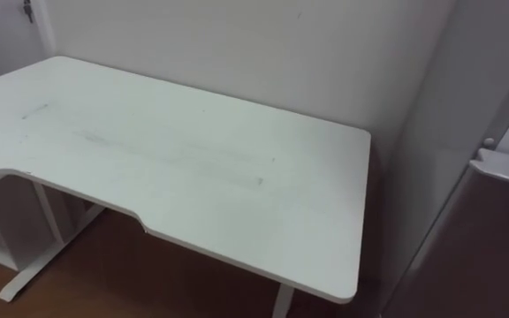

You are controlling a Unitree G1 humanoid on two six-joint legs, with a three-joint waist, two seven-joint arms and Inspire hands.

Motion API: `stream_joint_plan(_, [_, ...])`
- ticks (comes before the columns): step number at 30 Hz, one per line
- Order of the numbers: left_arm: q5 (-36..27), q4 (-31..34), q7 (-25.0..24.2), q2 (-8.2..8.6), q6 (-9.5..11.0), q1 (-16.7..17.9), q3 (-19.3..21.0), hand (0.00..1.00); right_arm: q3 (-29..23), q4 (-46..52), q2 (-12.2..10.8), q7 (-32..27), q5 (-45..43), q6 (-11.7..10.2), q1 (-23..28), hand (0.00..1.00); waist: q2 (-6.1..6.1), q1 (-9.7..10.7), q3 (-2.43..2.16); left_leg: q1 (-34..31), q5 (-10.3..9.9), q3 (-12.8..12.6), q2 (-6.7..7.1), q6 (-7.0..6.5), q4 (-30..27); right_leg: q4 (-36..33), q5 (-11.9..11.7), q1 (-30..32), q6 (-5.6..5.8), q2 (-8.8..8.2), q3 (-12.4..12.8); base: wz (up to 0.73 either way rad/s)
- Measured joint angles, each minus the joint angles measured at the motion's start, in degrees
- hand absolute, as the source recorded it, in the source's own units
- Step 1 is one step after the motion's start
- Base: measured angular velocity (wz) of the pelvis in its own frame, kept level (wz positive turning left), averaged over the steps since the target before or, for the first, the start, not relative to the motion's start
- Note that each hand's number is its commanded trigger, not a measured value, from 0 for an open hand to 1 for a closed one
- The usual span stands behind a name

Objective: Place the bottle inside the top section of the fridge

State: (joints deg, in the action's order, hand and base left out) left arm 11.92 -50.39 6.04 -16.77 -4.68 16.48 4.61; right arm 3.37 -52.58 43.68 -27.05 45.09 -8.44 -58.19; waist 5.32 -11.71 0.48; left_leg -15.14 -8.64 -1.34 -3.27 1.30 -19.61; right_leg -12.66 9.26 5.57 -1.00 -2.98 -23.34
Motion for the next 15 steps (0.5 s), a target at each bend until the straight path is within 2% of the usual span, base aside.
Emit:
stream_joint_plan(1, [0.0,0.0,0.0,-0.04,0.0,0.0,0.2,0.0,0.6,-0.4,0.0,0.6,0.5,1.7,0.0,0.0,0.14,0.1,-0.06,0.1,0.0,0.0,0.0,0.05,0.1,0.0,0.1,0.0,-0.06,-0.06,0.1,-0.05])
stream_joint_plan(3, [0.0,0.0,0.0,-0.04,0.0,0.0,0.4,0.0,1.9,-1.4,-0.1,1.4,2.1,3.5,0.2,0.0,0.22,0.3,-0.1,0.2,0.2,-0.1,0.0,0.1,0.4,-0.1,0.1,0.0,-0.1,-0.03,0.4,-0.02])
stream_joint_plan(12, [-0.1,-0.1,0.0,-0.36,-0.1,0.7,1.5,0.0,2.1,-1.6,0.2,5.1,3.9,4.2,0.3,0.0,0.37,0.8,-0.03,1.4,0.6,-0.2,0.05,0.36,1.6,-0.1,0.2,-0.9,-0.2,0.01,0.5,0.0])
stream_joint_plan(15, [-0.7,-0.2,0.0,-0.75,-0.1,0.7,1.4,0.0,2.2,-3.1,0.2,6.1,3.9,4.3,0.3,0.0,0.81,0.8,0.28,1.9,0.6,-0.2,0.06,0.38,1.7,0.0,0.3,-1.4,-0.22,0.01,0.5,0.0])
